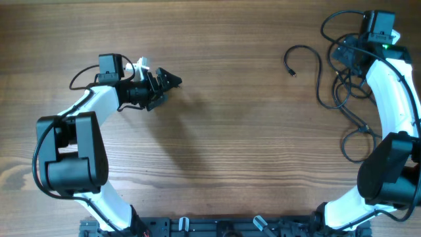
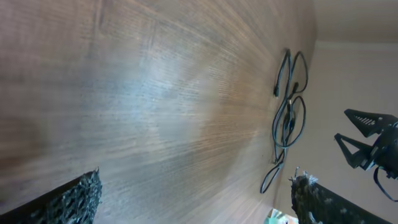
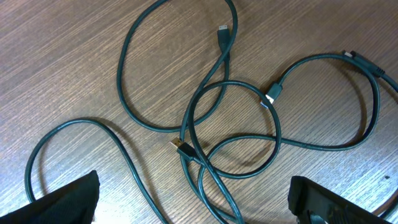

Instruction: Untangle cables

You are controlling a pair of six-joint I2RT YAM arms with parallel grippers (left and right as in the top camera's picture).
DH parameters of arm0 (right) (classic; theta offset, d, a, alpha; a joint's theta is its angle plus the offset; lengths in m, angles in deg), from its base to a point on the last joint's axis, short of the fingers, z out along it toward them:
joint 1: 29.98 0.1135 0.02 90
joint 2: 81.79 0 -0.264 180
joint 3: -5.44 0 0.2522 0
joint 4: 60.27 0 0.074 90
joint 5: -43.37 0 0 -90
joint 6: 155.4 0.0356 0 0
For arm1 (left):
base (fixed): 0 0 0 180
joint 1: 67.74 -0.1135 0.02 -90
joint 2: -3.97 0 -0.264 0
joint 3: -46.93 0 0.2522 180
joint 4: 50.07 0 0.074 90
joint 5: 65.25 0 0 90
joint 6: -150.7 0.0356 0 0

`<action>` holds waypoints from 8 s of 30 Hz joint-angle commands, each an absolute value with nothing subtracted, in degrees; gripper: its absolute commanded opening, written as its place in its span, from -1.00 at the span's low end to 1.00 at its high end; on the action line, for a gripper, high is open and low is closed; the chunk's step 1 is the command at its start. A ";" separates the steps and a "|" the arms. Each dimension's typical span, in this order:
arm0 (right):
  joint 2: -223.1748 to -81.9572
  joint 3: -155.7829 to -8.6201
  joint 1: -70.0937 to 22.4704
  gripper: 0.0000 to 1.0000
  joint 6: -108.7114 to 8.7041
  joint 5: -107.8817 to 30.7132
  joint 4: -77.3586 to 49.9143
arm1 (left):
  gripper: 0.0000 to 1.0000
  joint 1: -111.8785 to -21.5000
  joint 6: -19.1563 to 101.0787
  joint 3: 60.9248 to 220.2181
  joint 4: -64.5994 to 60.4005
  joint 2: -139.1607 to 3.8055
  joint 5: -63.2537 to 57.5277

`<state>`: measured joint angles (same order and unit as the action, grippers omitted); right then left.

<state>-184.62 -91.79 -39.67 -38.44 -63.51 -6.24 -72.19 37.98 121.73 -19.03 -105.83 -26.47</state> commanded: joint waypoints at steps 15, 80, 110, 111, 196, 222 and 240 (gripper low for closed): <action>-183.70 -92.20 -39.60 1.00 -38.40 -63.05 -6.19 | 1.00 -72.12 37.17 125.18 -6.07 -91.01 0.48; -181.34 -92.20 -38.69 0.99 -38.40 -63.05 -6.19 | 1.00 -72.12 37.17 126.32 -3.23 -88.63 8.57; -139.16 -92.20 -19.47 0.99 -38.27 -63.07 -6.08 | 1.00 -72.12 37.17 126.32 -3.23 -88.63 8.57; -138.11 -92.20 -19.47 0.99 -38.29 -63.07 -6.11 | 1.00 -72.12 37.17 126.32 -3.23 -88.63 8.57; -81.98 -8.62 -26.62 0.99 -72.06 -43.56 -46.63 | 1.00 -72.12 37.17 126.32 -3.23 -88.63 8.57; -82.00 -8.62 -26.62 0.99 -72.06 -43.53 -46.63 | 1.00 -72.12 37.17 126.32 -3.23 -88.63 8.57; -82.00 -8.62 -26.62 0.99 -72.06 -43.53 -46.63 | 1.00 -72.12 37.17 126.32 -3.23 -88.63 8.57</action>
<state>-82.46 -8.66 -26.45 -71.31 -44.67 -46.52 -72.19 37.48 125.86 -3.05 -89.06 8.42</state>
